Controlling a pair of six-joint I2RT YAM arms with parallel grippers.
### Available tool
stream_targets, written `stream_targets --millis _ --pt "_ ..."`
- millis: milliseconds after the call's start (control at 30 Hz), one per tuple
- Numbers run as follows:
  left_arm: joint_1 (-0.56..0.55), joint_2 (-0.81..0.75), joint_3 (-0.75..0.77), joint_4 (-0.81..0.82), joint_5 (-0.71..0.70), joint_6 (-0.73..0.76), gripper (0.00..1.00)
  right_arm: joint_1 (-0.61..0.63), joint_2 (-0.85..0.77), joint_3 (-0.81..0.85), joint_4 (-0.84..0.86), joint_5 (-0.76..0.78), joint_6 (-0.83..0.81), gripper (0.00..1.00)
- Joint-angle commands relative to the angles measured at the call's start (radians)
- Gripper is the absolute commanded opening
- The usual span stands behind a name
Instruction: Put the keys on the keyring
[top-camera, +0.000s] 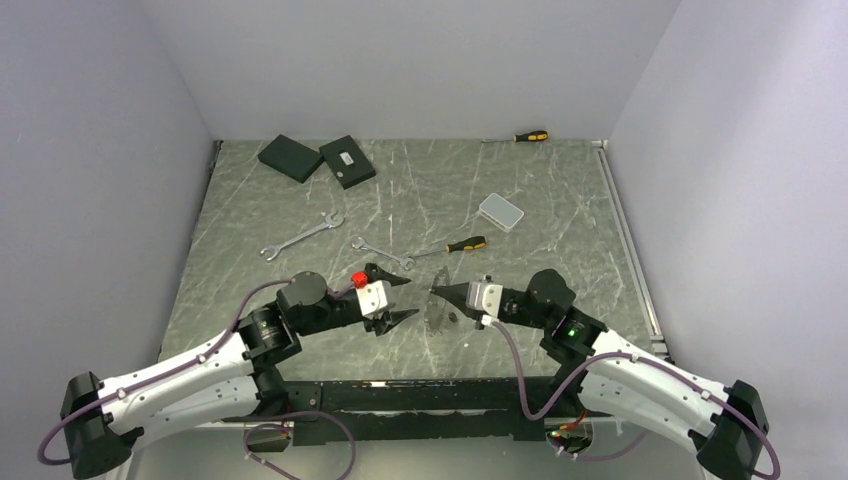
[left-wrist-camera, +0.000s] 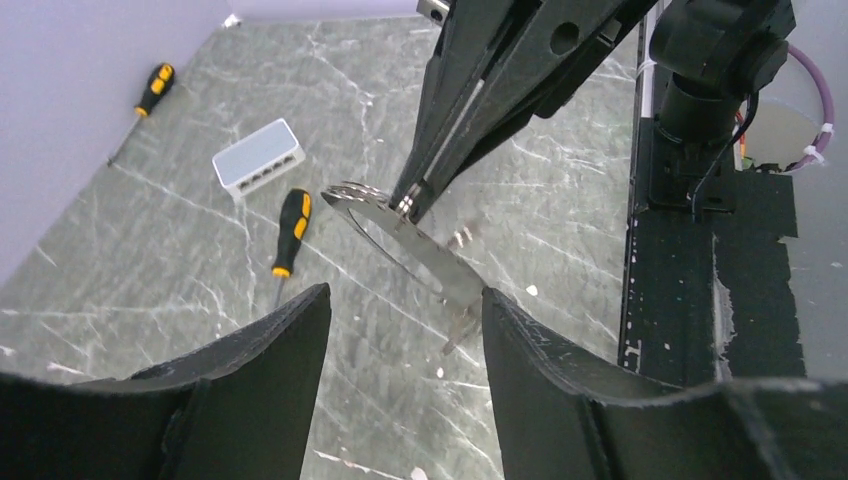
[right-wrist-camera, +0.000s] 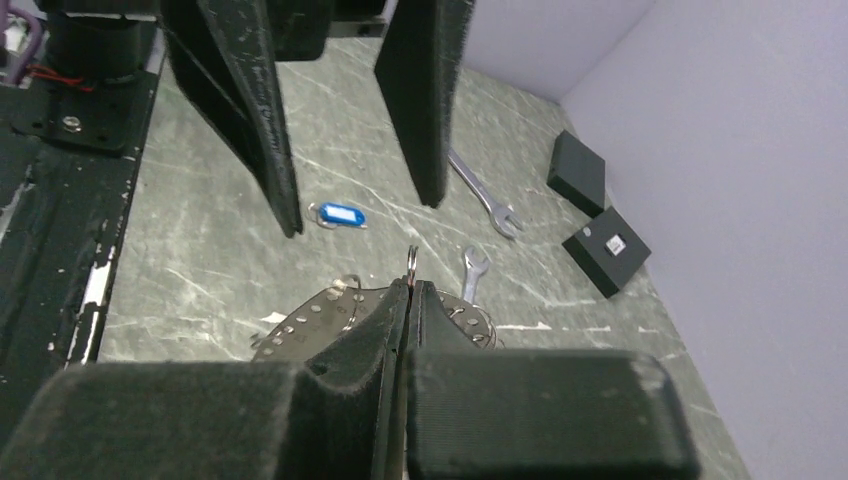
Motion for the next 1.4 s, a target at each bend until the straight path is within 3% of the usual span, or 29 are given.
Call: stream_targets --millis 0,500,967,1367 --pt "0.001 0.010 -0.013 0.154 0.050 0.105 0.59 0.014 -0.002 0.051 0.089 -0.076 -0.005 0.00" --pt "0.001 0.045 0.010 0.185 0.106 0.161 0.36 0.020 -0.007 0.063 0.201 -0.135 0.096 0.00" --pt "0.001 0.027 0.025 0.190 0.169 0.157 0.31 0.022 -0.001 0.056 0.208 -0.157 0.109 0.00" --pt "0.001 -0.012 0.036 0.166 0.160 0.150 0.34 0.025 0.008 0.051 0.207 -0.175 0.127 0.00"
